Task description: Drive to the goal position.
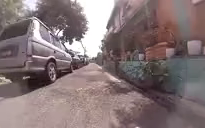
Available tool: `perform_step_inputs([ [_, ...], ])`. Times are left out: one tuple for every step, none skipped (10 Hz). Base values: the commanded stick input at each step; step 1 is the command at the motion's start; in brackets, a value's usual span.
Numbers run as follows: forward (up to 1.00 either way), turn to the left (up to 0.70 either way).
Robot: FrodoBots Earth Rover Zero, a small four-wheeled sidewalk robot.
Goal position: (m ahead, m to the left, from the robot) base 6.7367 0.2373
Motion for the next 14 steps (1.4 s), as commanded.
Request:
perform_step_inputs([
  [1.0, 0.0],
  [1.0, 0.02],
  [1.0, 0.24],
  [1.0, 0.03],
  [1.0, 0.0],
  [1.0, 0.0],
  [1.0, 0.0],
  [1.0, 0.0],
  [1.0, 0.02],
  [1.0, 0.24],
  [1.0, 0.1],
  [1.0, 0.0],
  [1.0, 0.0],
  [1.0, 0.0],
])
